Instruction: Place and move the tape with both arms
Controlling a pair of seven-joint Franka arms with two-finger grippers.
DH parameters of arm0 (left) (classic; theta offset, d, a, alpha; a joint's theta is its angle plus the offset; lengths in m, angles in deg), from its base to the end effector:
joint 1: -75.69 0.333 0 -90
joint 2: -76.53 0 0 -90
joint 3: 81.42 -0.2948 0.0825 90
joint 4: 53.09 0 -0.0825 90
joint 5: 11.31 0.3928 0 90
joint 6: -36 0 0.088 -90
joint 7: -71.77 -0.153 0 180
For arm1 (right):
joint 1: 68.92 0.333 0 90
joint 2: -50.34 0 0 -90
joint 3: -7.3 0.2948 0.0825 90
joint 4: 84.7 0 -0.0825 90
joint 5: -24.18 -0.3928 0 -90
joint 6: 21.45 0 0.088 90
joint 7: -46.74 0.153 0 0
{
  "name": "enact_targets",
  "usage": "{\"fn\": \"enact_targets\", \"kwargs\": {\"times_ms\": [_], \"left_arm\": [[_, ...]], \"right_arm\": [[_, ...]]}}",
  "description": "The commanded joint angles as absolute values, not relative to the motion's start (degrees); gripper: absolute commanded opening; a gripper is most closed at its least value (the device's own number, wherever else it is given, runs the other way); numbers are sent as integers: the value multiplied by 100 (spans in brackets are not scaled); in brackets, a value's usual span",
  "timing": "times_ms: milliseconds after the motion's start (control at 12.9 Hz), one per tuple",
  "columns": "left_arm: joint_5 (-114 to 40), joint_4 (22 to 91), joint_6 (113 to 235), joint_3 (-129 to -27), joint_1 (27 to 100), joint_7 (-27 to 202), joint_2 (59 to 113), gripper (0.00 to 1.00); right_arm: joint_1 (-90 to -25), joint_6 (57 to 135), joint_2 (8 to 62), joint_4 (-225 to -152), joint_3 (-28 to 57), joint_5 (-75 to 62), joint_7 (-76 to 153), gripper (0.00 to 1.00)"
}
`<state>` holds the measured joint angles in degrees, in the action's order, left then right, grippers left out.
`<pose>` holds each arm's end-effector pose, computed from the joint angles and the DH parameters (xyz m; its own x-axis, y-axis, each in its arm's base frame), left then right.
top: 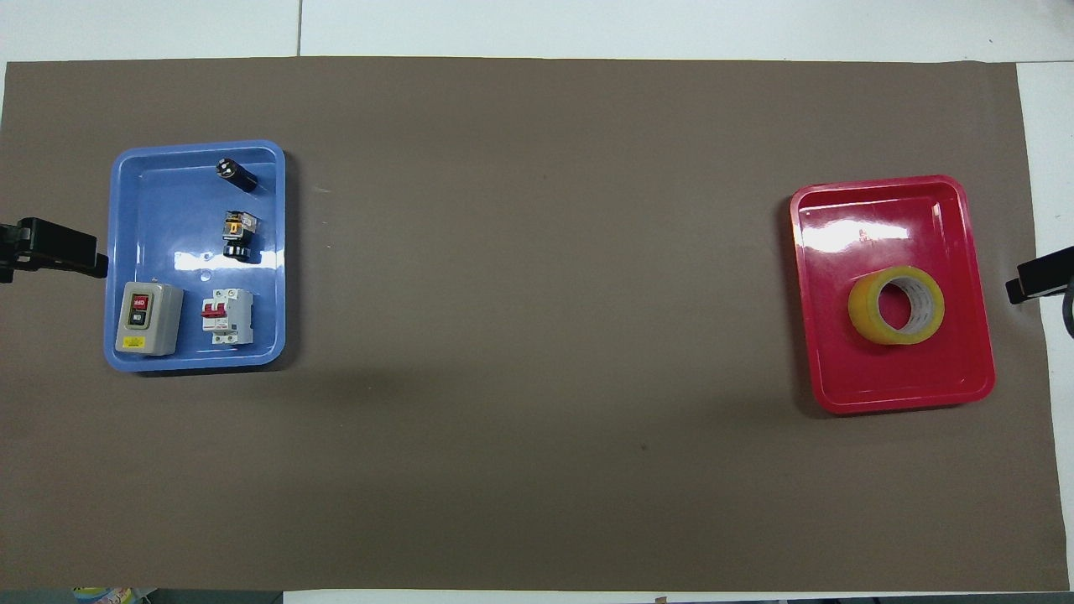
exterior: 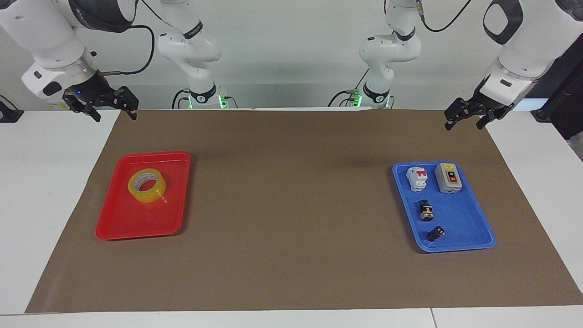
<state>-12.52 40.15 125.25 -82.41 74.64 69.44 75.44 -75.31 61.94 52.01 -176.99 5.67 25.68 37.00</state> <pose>0.5526 -0.0038 0.5398 0.9979 -0.0420 -0.0497 -0.0409 -0.9989 0.0235 0.5297 -0.0791 0.5455 0.9913 0.0282 -0.1283 0.0289 -0.9996 0.0037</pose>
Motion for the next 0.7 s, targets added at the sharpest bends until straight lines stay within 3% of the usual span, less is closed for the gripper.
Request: {"fn": "enact_targets", "kwargs": {"times_ms": [0,619], "left_arm": [[-1307,4121,12512,-8221,7499,6860,7416,100],[-1307,4121,12512,-8221,7499,6869,7416,100]], "right_arm": [[-7569,6275,5271,-17804,581,2646,3804,100],[-7569,6381,5227,-17576,607,2760,3786,100]]}}
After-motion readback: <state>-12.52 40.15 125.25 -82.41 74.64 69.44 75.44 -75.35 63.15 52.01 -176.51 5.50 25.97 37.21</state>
